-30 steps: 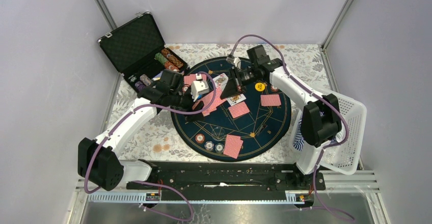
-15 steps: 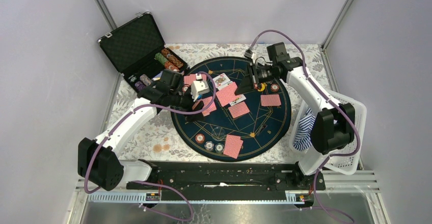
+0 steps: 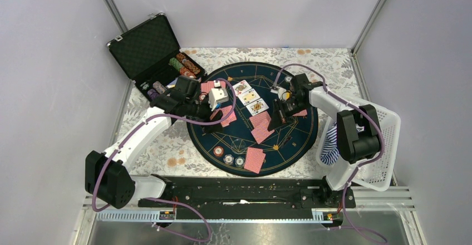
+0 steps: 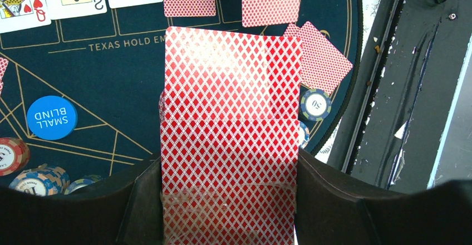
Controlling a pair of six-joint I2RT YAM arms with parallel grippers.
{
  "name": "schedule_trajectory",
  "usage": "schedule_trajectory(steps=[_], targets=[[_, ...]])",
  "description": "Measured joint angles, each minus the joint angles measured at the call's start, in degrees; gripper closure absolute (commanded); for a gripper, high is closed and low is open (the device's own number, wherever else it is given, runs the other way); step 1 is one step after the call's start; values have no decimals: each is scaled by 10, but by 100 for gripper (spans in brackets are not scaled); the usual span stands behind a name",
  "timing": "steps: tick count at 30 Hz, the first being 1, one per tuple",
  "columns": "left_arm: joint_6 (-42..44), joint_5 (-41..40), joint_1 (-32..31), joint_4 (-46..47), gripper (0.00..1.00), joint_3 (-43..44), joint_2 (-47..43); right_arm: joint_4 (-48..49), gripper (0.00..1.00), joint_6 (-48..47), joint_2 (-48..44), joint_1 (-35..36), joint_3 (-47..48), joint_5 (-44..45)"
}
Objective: Distribute texas hold em gaming equipment
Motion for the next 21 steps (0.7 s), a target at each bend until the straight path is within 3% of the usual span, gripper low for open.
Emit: schedule_trajectory(steps=[15, 21], targets=[[0, 0, 0, 0, 100, 0, 0, 121, 100, 40, 43, -30, -56, 86], [0, 0, 0, 0, 100, 0, 0, 133, 88, 55, 62, -43, -64, 97]])
